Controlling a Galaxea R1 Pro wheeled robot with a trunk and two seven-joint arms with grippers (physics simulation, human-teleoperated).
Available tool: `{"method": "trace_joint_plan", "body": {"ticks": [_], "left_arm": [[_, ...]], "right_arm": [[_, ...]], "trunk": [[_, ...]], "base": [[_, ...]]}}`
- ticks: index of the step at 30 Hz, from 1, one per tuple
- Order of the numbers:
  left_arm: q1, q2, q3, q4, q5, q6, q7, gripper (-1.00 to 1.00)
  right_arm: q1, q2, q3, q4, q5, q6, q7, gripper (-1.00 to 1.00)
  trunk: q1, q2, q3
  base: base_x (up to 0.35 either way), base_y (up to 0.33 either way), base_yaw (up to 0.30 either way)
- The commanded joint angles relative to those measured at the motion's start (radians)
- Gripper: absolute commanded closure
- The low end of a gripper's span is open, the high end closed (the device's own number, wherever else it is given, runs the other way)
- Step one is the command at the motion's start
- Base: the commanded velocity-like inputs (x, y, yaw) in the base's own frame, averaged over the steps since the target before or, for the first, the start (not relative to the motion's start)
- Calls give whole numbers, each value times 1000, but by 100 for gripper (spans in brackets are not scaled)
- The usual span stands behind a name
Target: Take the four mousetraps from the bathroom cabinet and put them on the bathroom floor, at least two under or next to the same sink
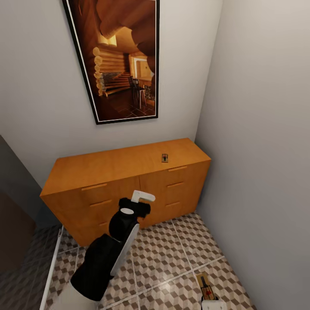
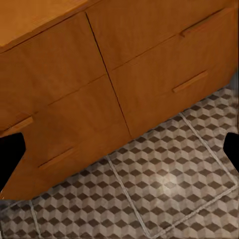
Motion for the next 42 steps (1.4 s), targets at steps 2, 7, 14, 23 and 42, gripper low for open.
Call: {"method": "trace_joint_plan", "body": {"ticks": [2,7,14,23,42], "left_arm": [[-56,-1,-1,1,10,27,-10,-100],[-169,-2,0,26,10,46,-24,-100],[-268,-2,1,65,10,52,-26,-100],[-281,11,-5,-46,22,65,-63,-100],[-278,27,-22,-70,25,67,-109,-100]], "right_arm": [[-1,-3,9,1,3,1,-11,100],[-1,-5,9,1,3,1,-11,100],[-1,-5,10,1,3,1,-11,100],[-1,-5,10,1,3,1,-11,100],[-1,8,5,3,-2,19,-18,100]], "trunk": [[0,-2,-2],[0,-2,-2],[0,-2,-2],[0,-2,-2],[0,-2,-2]], "base": [[0,0,0],[0,0,0],[0,0,0],[0,0,0],[35,0,0]]}}
